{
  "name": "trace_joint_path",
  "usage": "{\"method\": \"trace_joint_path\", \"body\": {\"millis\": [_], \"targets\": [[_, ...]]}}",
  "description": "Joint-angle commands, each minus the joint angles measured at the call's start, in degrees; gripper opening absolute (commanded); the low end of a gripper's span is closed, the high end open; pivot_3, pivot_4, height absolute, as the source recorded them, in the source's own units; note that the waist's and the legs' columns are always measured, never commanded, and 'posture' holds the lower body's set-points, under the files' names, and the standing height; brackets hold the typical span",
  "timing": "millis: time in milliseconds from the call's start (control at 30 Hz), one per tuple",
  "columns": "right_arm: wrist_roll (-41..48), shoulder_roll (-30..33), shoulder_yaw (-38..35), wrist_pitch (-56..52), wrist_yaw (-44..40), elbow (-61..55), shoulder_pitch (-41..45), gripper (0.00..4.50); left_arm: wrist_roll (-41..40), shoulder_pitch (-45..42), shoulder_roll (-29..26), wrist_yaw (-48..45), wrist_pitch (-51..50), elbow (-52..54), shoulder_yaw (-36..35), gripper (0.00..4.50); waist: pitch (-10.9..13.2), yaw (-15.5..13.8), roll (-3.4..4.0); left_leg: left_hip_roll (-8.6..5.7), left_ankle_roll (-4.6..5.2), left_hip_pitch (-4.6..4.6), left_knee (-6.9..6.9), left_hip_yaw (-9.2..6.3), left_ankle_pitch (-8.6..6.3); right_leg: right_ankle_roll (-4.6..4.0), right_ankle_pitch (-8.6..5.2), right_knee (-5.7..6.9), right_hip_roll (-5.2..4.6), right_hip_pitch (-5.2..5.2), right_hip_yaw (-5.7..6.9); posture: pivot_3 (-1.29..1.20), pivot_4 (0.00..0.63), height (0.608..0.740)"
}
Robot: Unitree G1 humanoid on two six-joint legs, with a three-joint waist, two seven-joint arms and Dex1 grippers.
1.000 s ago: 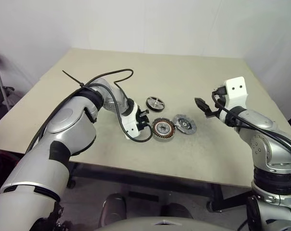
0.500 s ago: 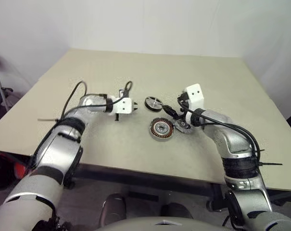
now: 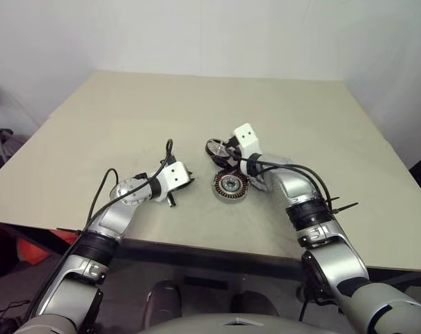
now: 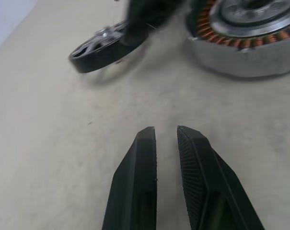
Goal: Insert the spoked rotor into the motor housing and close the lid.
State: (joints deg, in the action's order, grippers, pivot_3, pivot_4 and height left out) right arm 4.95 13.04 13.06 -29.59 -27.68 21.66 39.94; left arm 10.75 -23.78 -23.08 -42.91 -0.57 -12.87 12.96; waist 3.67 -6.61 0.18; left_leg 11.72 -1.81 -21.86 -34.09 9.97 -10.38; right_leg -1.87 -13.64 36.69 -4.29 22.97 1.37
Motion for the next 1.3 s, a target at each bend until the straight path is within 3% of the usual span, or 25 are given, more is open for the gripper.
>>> {"method": "trace_joint_path", "body": {"millis": [33,167,633,900,1300], "targets": [[-4.67,0.93,3.66,4.51,-1.23,-3.55,1.89,4.50,-0.37,-0.32,-1.20,0.98,-1.09,1.87,-0.92,0.79,0.00,0.17,0.00,0.00,0.00,-0.01,0.00,0.00,0.00,0.00,0.00,-0.01,0.00,0.00,0.00,0.00,0.000,0.740],[-6.31,0.29,4.26,6.26,-1.81,-2.22,2.25,4.50,-0.62,-0.30,-1.72,1.48,-1.25,1.26,-0.74,0.79,0.00,0.72,0.00,-0.01,0.01,-0.02,0.00,-0.01,0.00,0.01,0.00,-0.03,0.00,0.00,0.00,0.00,0.000,0.740],[-12.29,-4.63,3.95,17.16,3.37,20.46,8.28,4.50,-0.99,-0.34,-2.83,3.11,-2.18,0.66,-1.44,0.79,0.00,1.32,0.00,0.00,0.03,-0.02,0.00,0.02,-0.02,-0.02,-0.01,-0.02,0.02,0.03,-0.02,0.00,0.000,0.740],[-12.96,-4.49,2.39,18.28,3.76,20.96,9.02,2.01,-0.84,-0.25,-3.20,3.66,-1.75,-0.07,-0.79,0.83,0.00,1.30,0.00,0.00,0.02,0.02,-0.03,0.01,-0.01,-0.02,-0.01,0.01,0.01,-0.02,-0.02,0.00,0.000,0.740],[-13.15,-3.07,1.20,17.28,3.16,16.71,8.66,2.01,-0.40,-1.50,-3.01,4.40,-0.70,-2.03,-0.40,0.83,0.00,1.27,0.00,-0.01,0.02,-0.02,-0.02,0.01,-0.01,-0.02,-0.01,0.00,0.02,0.01,-0.02,0.00,0.000,0.740]]}}
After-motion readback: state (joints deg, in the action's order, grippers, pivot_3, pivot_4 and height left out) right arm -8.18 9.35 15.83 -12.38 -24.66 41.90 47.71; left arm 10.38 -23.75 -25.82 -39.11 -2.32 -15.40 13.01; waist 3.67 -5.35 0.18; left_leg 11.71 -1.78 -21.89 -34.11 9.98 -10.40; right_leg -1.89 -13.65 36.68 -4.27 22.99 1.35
